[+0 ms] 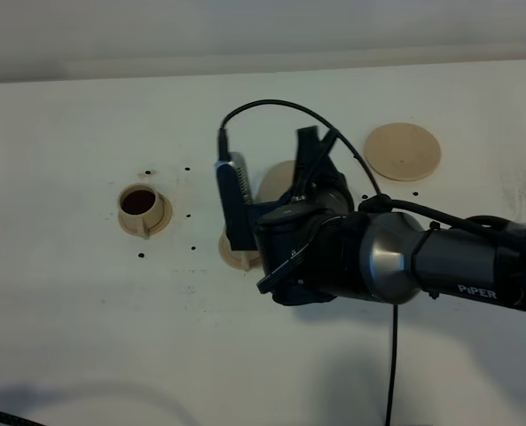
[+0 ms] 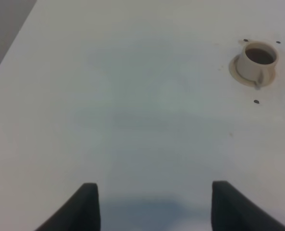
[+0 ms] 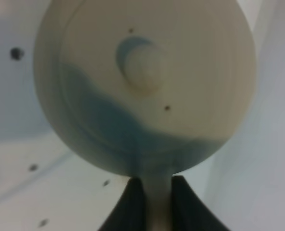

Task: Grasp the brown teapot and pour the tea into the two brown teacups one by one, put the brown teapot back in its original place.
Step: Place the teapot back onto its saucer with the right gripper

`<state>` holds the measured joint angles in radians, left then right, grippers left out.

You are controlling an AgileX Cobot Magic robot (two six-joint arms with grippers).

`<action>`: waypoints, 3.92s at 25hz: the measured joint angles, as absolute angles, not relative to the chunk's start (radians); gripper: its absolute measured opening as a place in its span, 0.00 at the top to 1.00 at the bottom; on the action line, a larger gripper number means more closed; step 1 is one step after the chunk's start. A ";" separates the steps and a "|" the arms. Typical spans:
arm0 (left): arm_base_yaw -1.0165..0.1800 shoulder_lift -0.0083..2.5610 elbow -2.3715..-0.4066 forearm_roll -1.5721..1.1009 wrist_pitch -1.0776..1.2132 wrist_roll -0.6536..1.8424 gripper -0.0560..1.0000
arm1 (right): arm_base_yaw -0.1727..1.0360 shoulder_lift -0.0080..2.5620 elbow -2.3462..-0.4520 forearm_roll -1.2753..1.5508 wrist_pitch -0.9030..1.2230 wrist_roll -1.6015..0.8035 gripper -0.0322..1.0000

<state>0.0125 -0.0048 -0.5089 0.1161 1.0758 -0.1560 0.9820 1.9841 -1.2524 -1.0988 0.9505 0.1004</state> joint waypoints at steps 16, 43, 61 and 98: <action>0.013 -0.005 -0.509 0.116 1.076 -0.156 0.49 | 0.955 1.816 -1.252 -0.435 0.910 0.273 0.88; 0.013 -0.005 -0.509 0.116 1.076 -0.156 0.49 | 0.579 1.792 -1.240 -0.397 0.714 0.270 0.88; 0.013 -0.005 -0.509 0.116 1.076 -0.156 0.49 | 0.384 1.966 -1.479 -0.376 0.739 0.242 0.88; 0.013 -0.005 -0.509 0.116 1.076 -0.156 0.49 | 0.276 2.119 -1.489 -0.032 0.667 -0.011 0.88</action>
